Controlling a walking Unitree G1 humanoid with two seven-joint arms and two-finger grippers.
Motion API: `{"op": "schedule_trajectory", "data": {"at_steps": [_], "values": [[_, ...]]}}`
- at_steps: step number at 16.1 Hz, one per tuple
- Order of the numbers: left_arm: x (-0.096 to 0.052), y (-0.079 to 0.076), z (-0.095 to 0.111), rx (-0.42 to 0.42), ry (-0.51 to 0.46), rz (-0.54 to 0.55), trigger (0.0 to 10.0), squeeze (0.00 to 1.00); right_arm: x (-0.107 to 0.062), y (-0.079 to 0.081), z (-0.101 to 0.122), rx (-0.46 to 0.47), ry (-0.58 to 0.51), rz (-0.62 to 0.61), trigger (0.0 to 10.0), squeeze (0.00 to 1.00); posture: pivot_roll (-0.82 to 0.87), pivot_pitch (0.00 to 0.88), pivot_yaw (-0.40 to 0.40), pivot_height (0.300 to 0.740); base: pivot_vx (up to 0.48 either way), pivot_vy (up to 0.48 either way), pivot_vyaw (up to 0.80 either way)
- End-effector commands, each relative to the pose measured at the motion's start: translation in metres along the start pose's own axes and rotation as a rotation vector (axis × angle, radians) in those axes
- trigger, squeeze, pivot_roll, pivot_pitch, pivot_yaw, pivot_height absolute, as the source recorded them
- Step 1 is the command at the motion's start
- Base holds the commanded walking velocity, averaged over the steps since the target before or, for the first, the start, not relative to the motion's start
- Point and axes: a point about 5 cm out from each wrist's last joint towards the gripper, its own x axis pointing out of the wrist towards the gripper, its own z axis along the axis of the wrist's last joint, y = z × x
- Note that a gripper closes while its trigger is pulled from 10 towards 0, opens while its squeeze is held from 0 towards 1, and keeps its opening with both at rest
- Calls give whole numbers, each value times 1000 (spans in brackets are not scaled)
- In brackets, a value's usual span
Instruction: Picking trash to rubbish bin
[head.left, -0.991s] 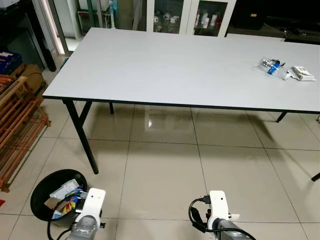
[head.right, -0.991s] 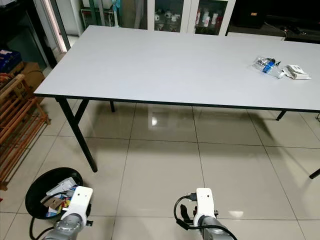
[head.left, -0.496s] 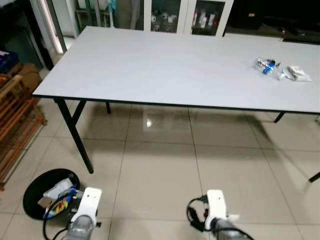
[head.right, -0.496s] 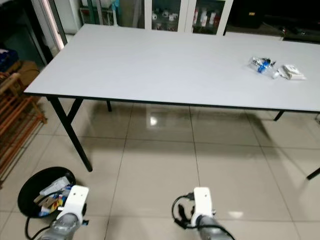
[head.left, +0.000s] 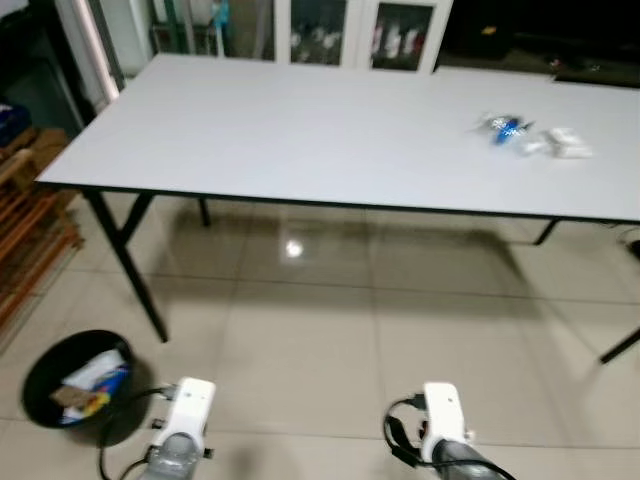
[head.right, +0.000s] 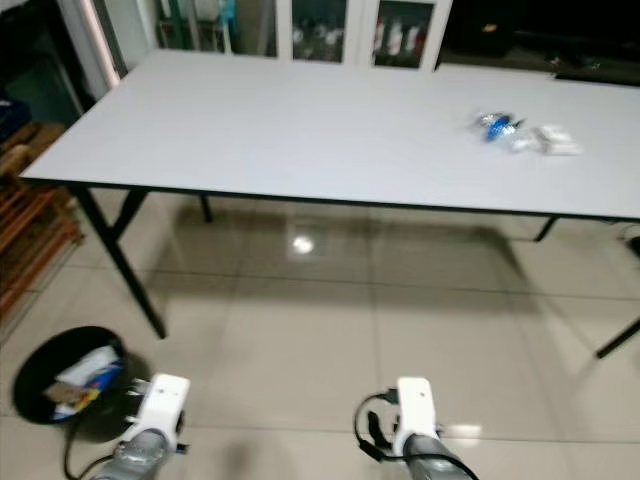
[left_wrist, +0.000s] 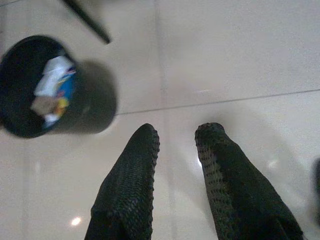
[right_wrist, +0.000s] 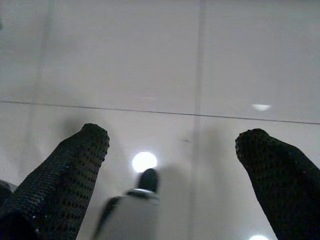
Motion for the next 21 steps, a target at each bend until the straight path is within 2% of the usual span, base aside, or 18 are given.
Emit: {"op": "schedule_trajectory", "data": {"at_steps": [1,21], "values": [[0,8,-2,8,8,24,10000,0,1,4,2,1,-6,11,10000,0,-3,20,-64,740,0,-450,0],[0,7,-2,9,12,18,10000,0,1,5,3,-1,-8,15,10000,0,-2,21,-65,740,0,-445,0]]}}
